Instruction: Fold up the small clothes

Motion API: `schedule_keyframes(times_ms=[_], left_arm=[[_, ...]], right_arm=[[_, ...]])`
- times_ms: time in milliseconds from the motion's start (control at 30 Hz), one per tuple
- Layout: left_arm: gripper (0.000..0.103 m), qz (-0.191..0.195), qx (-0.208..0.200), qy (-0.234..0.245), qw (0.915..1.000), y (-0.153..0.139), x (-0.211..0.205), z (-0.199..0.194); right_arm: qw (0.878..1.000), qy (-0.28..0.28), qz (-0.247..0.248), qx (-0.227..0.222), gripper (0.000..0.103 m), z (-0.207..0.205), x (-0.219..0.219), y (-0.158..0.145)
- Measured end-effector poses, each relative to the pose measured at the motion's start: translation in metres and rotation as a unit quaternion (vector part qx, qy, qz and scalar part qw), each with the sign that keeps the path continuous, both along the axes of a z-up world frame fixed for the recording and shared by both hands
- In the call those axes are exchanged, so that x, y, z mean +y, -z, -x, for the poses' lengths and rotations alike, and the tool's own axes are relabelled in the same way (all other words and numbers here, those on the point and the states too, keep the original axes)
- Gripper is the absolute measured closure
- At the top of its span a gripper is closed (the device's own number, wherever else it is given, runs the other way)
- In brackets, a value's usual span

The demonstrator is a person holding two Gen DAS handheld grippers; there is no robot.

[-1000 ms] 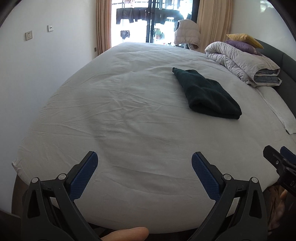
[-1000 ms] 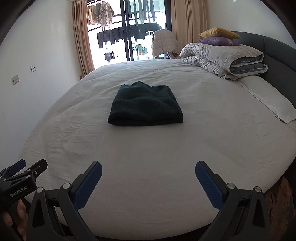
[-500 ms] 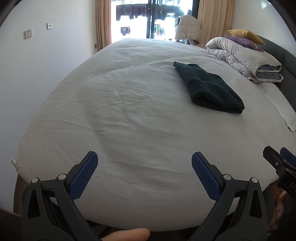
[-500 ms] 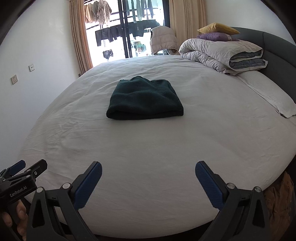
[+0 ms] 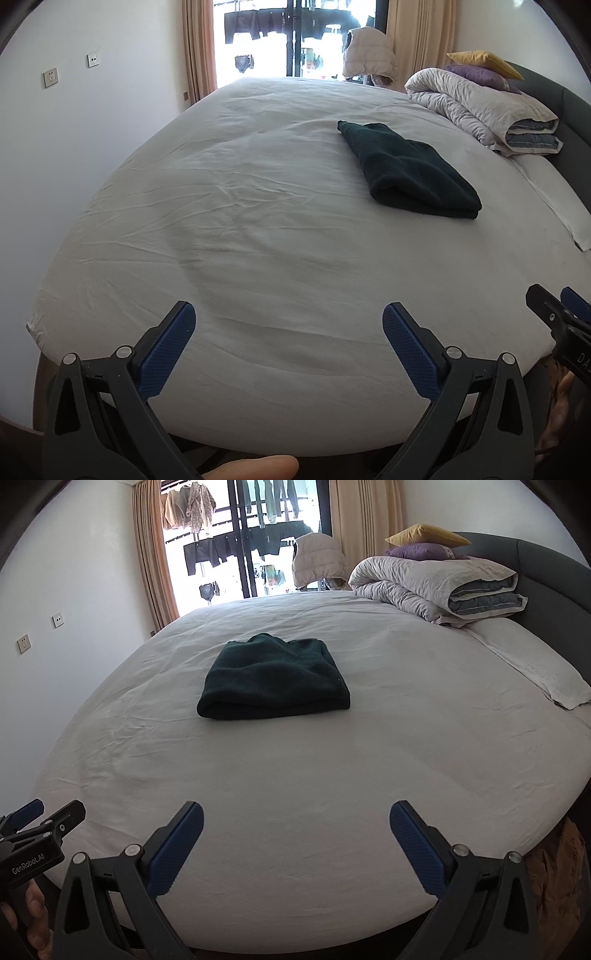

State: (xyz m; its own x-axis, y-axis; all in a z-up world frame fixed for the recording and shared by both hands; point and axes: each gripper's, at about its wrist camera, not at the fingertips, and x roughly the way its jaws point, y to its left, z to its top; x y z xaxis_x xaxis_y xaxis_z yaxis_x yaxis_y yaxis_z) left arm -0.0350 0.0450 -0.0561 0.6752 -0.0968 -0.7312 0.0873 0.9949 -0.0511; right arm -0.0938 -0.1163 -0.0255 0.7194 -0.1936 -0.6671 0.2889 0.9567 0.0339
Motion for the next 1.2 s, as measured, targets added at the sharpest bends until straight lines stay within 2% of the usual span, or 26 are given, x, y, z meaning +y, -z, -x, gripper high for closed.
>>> schedule_keyframes(times_ms=[1200], left_arm=[[0.0,0.009,0.011,0.002,0.9999,0.0054,0.001,0.0012]], right_arm=[[1.0,-0.004,-0.01,0.009,0.0,-0.0002,-0.001,0.0064]])
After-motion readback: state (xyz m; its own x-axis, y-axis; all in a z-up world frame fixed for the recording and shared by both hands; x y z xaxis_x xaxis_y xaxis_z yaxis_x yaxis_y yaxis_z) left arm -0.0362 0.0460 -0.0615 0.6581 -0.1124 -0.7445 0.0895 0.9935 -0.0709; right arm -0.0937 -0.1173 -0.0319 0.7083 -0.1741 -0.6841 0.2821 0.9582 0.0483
